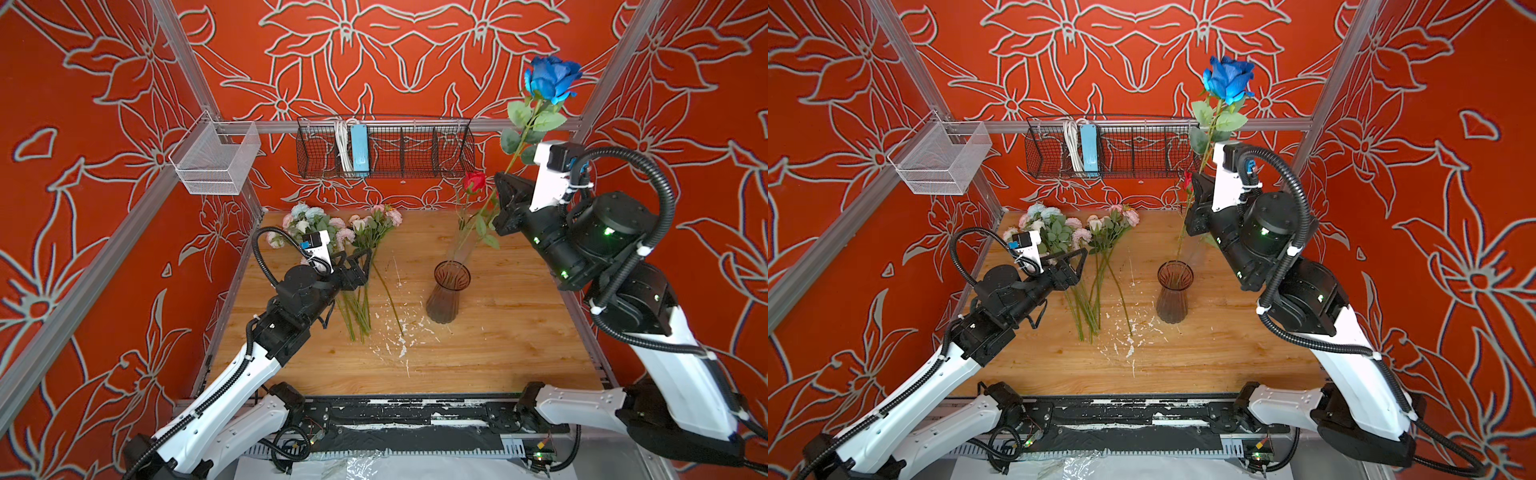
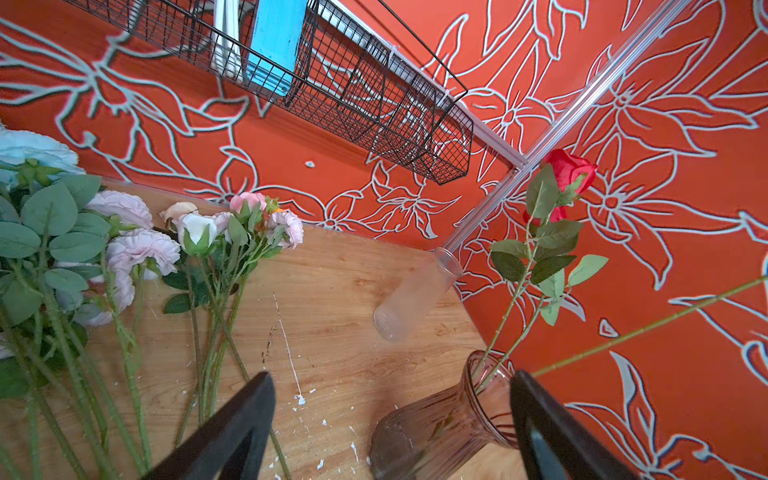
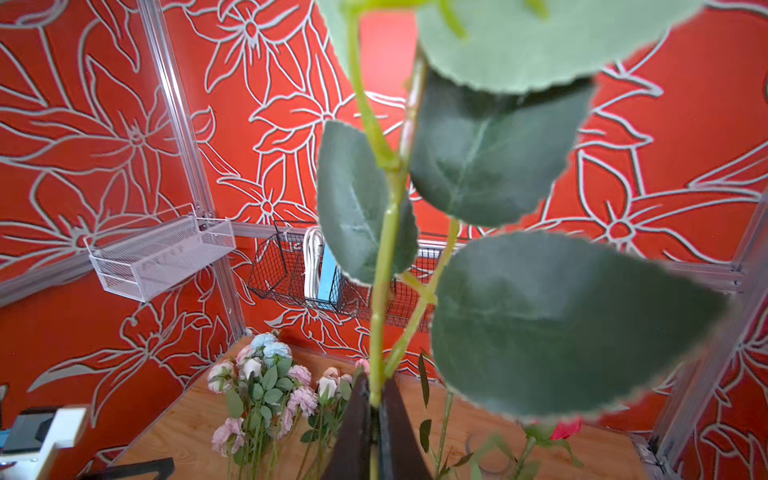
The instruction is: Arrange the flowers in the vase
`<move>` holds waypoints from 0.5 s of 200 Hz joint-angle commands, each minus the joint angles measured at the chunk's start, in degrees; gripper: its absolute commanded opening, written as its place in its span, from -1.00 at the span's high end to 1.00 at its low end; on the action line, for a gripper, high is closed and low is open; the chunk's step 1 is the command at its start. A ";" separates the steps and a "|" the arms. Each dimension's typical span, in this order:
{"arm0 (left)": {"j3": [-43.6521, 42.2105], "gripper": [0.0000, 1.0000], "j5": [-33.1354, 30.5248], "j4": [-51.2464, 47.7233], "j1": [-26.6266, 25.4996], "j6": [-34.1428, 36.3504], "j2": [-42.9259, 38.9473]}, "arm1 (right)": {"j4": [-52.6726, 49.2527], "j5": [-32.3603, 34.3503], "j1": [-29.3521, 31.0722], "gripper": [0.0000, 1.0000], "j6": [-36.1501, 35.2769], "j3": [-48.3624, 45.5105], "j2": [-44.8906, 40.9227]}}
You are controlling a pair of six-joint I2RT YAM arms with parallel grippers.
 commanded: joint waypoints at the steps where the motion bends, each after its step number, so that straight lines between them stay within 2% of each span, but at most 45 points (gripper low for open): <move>1: 0.41 -0.76 -0.88 0.93 0.70 -0.89 0.77 | 1.52 2.21 0.12 0.88 -1.43 -5.70 -0.63; 41: 0.34 -0.76 -1.43 0.80 0.94 -0.90 1.28 | -0.34 2.05 0.04 0.84 1.31 -12.37 0.94; 60: 0.43 -0.76 -1.30 0.66 1.03 -0.78 1.13 | 0.33 4.20 0.09 0.78 2.47 -16.92 1.11; 100: 0.42 -0.76 -1.32 0.55 1.07 -0.86 1.28 | 2.98 10.10 0.09 0.37 4.94 -26.12 -0.96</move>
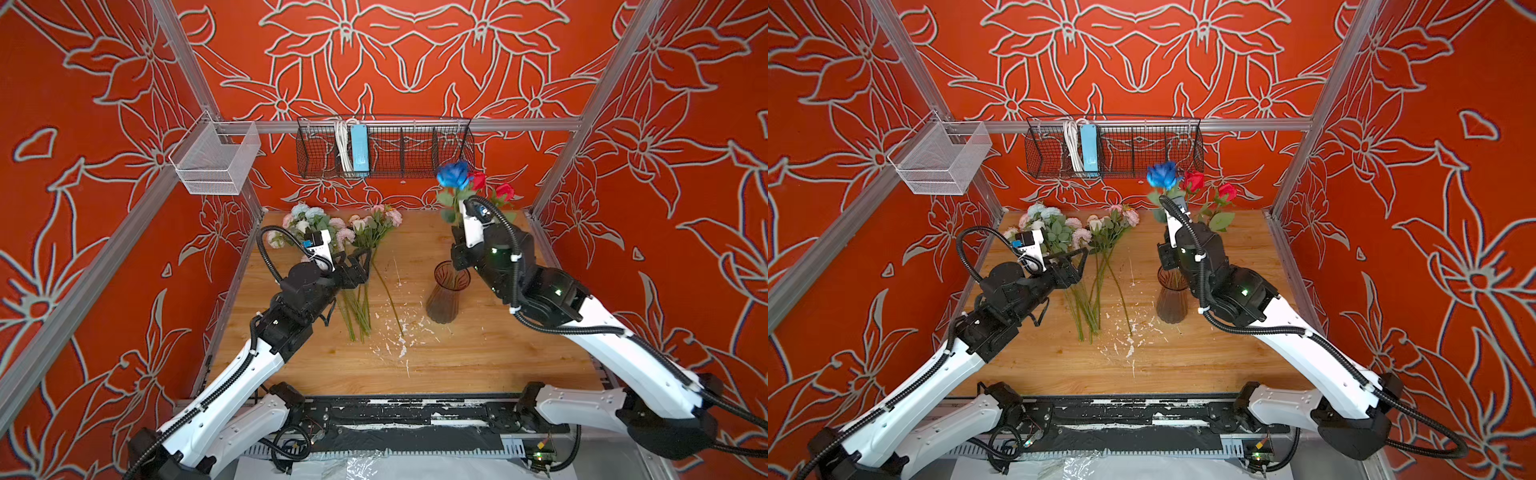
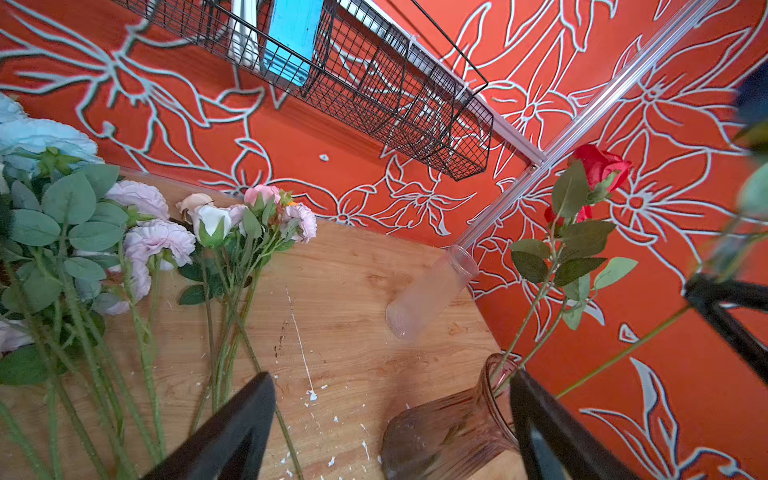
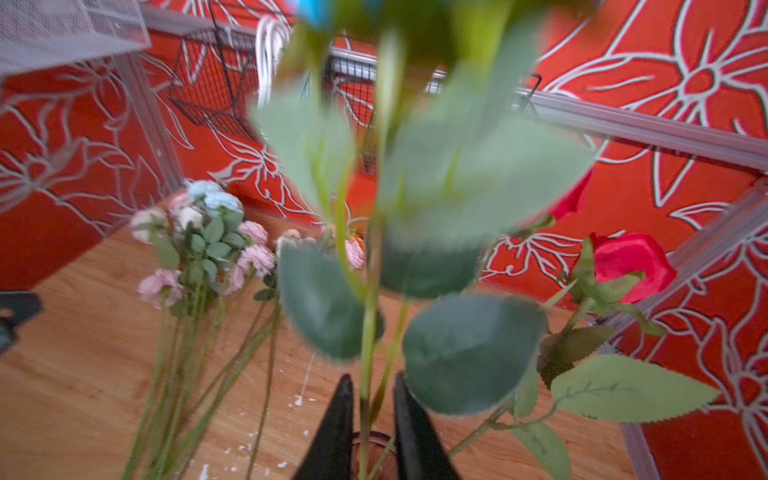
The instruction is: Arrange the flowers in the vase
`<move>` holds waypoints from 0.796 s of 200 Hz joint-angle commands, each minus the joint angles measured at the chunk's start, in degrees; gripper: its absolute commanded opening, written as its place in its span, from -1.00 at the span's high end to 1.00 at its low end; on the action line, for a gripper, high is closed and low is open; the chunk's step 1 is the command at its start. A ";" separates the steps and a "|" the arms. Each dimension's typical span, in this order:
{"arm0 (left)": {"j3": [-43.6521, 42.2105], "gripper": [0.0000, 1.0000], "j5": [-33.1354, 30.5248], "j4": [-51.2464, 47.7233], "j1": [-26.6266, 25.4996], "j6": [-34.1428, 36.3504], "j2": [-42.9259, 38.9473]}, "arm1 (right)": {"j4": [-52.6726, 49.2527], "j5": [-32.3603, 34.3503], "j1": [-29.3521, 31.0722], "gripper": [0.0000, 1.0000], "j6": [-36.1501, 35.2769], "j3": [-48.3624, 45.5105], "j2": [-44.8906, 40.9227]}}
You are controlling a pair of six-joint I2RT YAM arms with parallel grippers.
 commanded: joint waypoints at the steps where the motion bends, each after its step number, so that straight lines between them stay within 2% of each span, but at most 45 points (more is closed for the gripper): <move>1: 0.43 -0.76 -0.68 0.56 0.33 -0.70 0.01 | 2.52 5.05 0.07 0.36 1.97 -3.33 -2.47; 30: 0.52 -0.76 -0.51 0.47 0.33 -0.71 0.23 | 1.36 4.91 0.08 0.27 3.62 -4.29 -4.72; 95: 0.80 -0.76 -2.19 -0.46 0.42 -0.02 1.65 | -3.15 1.74 0.11 0.27 8.47 -6.42 -12.17; 130: 4.98 -0.73 -7.10 -8.88 1.00 -3.42 5.67 | -5.61 -2.25 0.15 0.26 16.35 -14.79 -21.35; 136: 6.11 -0.73 -7.74 -10.81 1.40 -4.20 8.50 | -6.13 -2.34 0.10 0.26 17.82 -16.72 -23.07; 159: 8.55 -0.71 -5.27 -14.22 3.67 -6.61 13.73 | -7.97 -0.71 0.16 0.22 22.85 -25.48 -29.98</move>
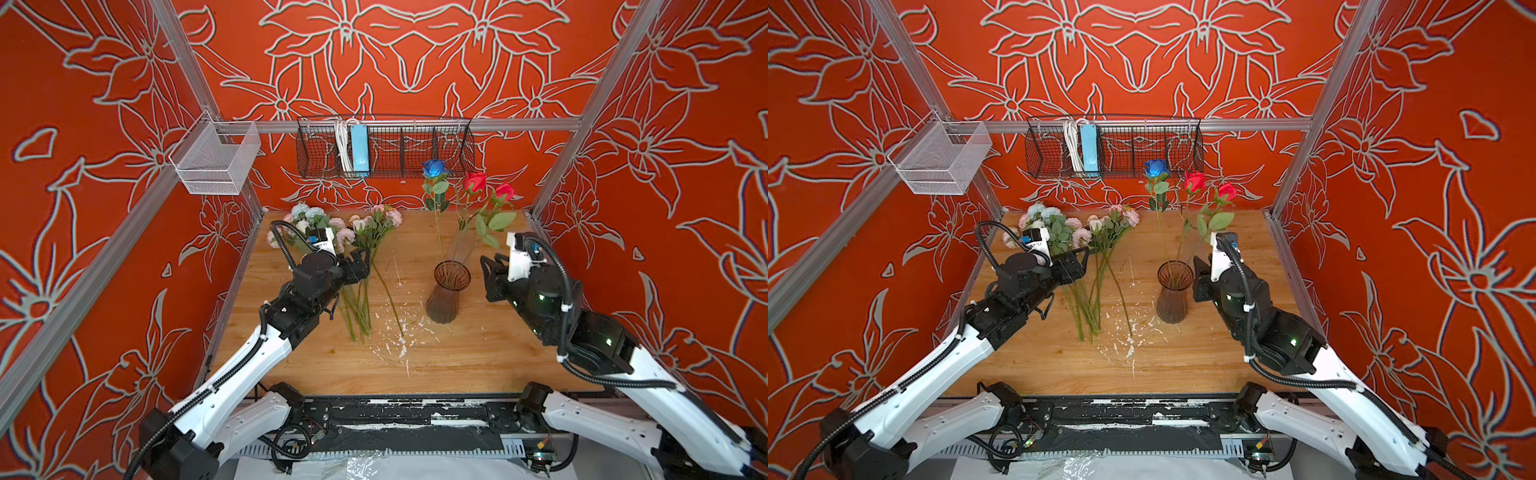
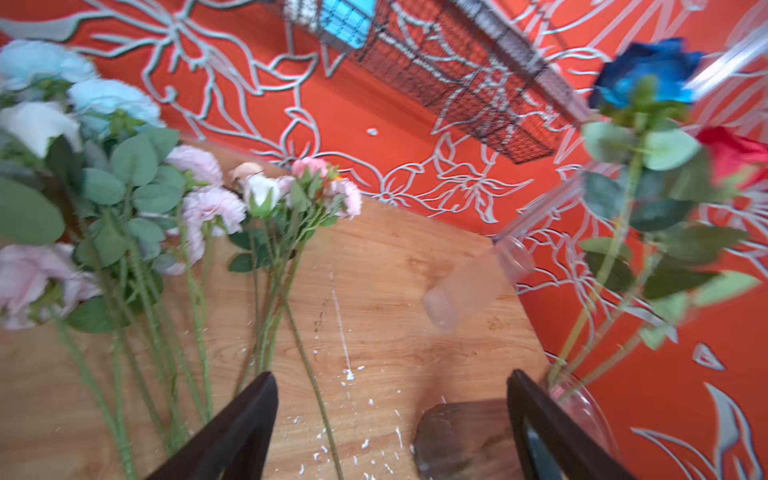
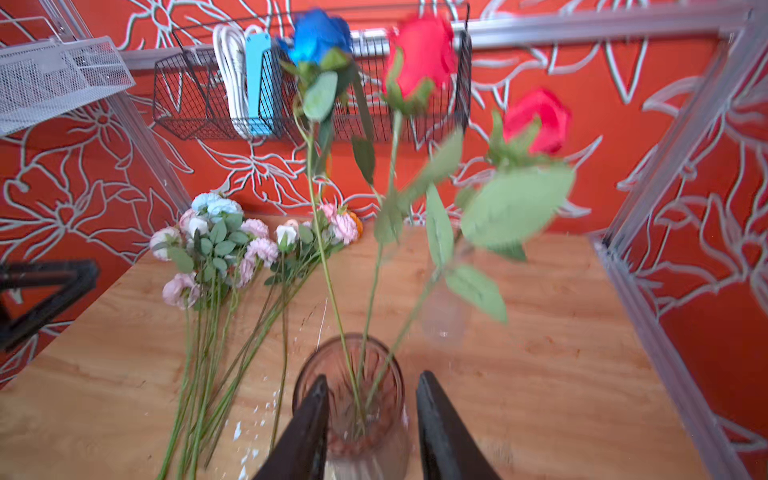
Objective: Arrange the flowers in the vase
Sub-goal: 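Draw right gripper back toward robot while left gripper lowers onto bunch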
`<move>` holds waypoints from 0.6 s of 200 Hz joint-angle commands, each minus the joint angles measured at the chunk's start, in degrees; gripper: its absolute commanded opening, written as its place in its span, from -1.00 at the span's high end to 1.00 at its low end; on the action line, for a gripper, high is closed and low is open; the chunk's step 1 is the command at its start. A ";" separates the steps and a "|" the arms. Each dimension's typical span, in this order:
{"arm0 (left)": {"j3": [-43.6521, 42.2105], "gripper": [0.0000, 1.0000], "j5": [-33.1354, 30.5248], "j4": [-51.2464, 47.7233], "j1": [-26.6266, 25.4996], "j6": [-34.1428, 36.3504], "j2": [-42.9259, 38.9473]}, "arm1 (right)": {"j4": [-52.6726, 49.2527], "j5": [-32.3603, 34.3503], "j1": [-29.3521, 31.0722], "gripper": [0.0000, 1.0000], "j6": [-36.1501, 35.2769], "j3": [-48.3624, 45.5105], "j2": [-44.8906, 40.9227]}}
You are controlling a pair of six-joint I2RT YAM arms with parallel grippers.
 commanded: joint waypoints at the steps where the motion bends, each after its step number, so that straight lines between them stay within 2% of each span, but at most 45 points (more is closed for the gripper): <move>1: 2.57 -0.71 -0.52 -6.30 2.18 -3.97 4.68 | -4.04 0.60 0.15 0.22 8.61 -7.32 -5.59; 44: 6.64 -0.69 3.82 -10.19 4.10 -3.70 13.83 | -4.78 7.61 0.15 0.07 18.77 -26.30 -18.49; 58: 9.35 -0.62 4.71 -12.93 4.16 -2.47 17.39 | -3.96 8.65 0.12 0.05 24.44 -32.44 -22.13; 67: 10.90 -0.58 4.48 -14.53 4.12 -1.57 19.07 | -2.72 6.97 0.12 0.05 28.59 -36.15 -24.12; 90: 12.17 -0.54 4.40 -15.00 4.12 -0.48 22.00 | 5.39 0.00 0.14 0.06 31.07 -43.53 -26.21; 120: 13.08 -0.53 6.92 -12.96 4.12 -1.34 26.24 | 6.34 0.03 0.10 0.05 30.46 -43.30 -21.63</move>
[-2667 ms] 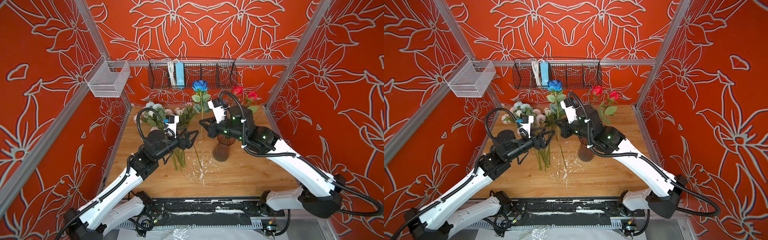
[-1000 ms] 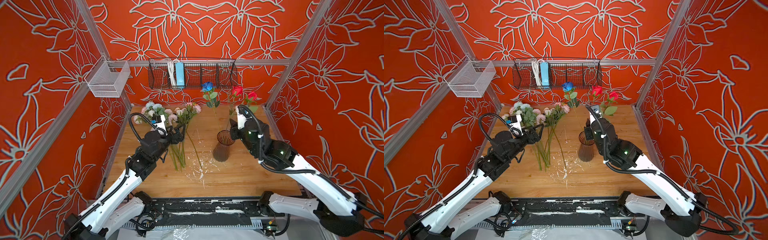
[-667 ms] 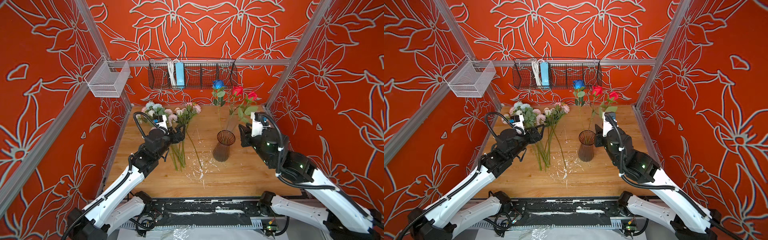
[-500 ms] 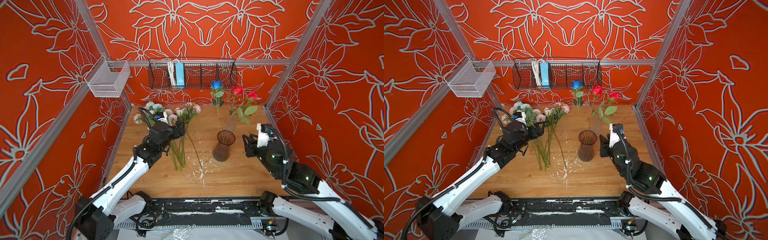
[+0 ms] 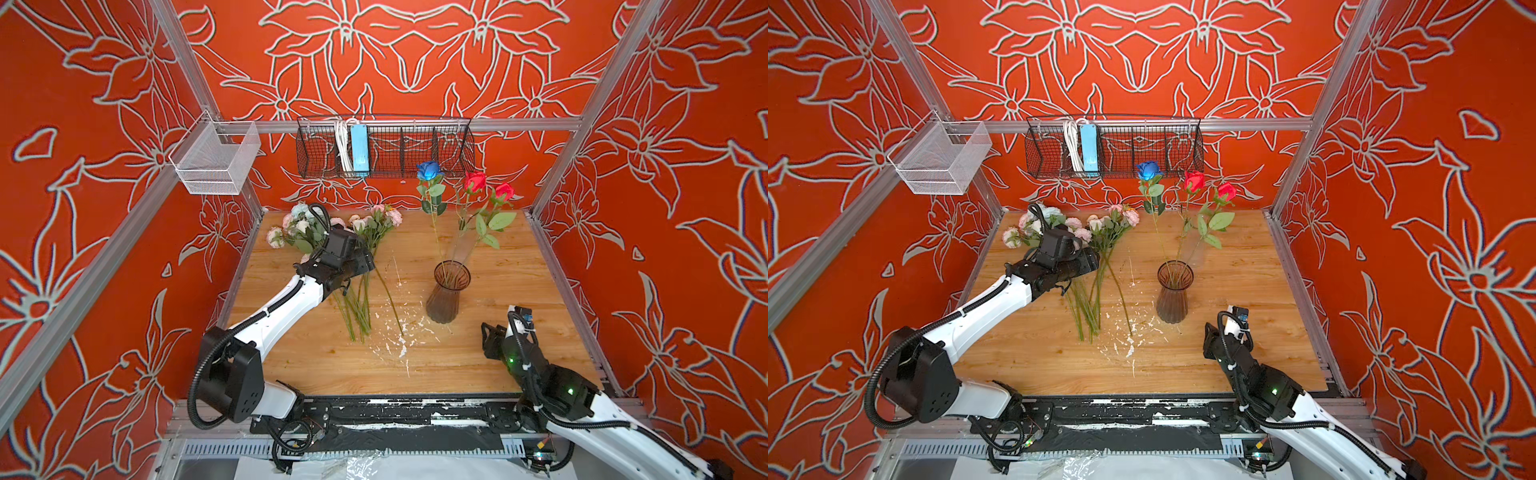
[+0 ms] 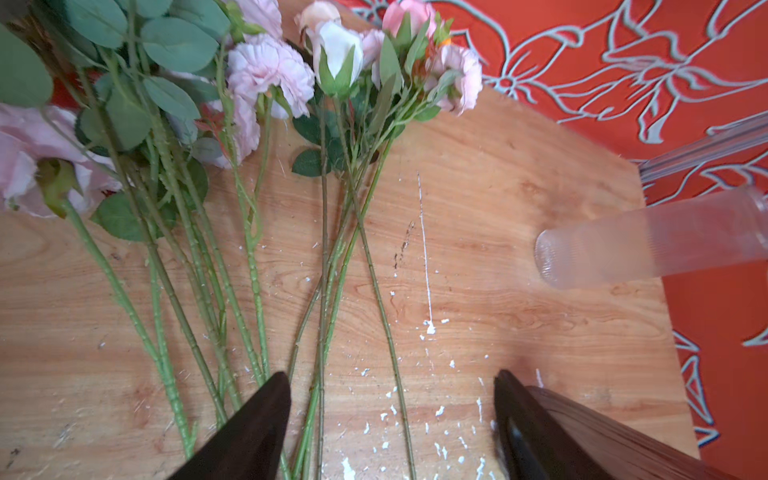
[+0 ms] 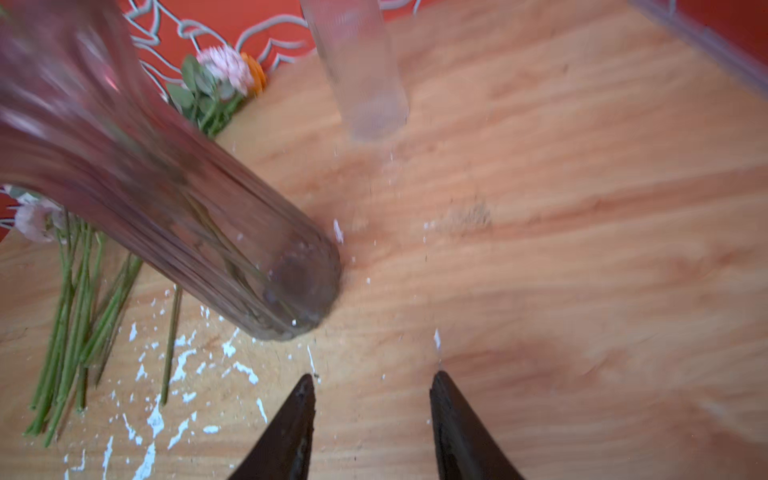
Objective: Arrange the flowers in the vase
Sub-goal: 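Draw right gripper back toward robot while left gripper lowers onto bunch, then close left gripper on another flower stem in the bunch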
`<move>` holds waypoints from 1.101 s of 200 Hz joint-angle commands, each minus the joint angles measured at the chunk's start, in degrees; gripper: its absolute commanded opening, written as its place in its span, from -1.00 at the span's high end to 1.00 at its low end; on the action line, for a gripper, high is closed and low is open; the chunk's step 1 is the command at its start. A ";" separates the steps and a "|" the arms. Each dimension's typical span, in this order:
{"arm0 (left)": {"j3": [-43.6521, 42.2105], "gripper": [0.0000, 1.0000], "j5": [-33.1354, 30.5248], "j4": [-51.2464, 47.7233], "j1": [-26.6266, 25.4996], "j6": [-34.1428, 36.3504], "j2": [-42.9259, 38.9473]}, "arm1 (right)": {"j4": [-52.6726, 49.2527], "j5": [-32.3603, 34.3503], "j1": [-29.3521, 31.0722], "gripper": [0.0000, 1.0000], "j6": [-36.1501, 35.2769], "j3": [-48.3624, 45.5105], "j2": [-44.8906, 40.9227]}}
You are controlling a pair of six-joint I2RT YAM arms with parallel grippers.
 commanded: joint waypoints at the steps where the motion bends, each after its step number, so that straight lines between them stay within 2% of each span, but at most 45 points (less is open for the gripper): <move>1: 2.05 -0.53 2.19 -0.56 0.18 -0.44 3.35 | 5.42 -1.12 0.08 0.05 4.10 0.97 2.70; 26: 5.57 -0.48 3.97 -1.31 0.57 -2.98 9.47 | 10.18 -4.28 0.07 0.05 4.49 0.17 7.32; 43: 8.64 -0.36 5.04 -0.78 0.89 -3.31 14.66 | 11.24 -5.77 0.10 0.04 5.82 0.07 9.78; 69: 16.40 -0.01 2.90 -4.50 0.96 -3.61 24.70 | 12.33 -7.14 0.13 0.01 6.28 -0.19 10.90; 85: 20.17 0.19 4.24 -5.82 1.00 -4.68 29.57 | 12.47 -7.65 0.12 0.01 6.21 -0.71 9.89; 118: 23.69 0.20 0.73 -7.70 1.06 -9.08 33.22 | 7.24 -4.77 0.12 -0.02 5.35 -1.45 3.30; 172: 28.81 0.20 1.22 -9.02 1.15 -7.47 40.45 | 0.69 -2.51 0.13 0.01 5.35 -4.30 -11.51; 220: 29.06 0.20 0.19 -9.16 1.26 -7.48 42.75 | -2.99 -1.77 0.07 0.01 6.19 -4.48 -14.82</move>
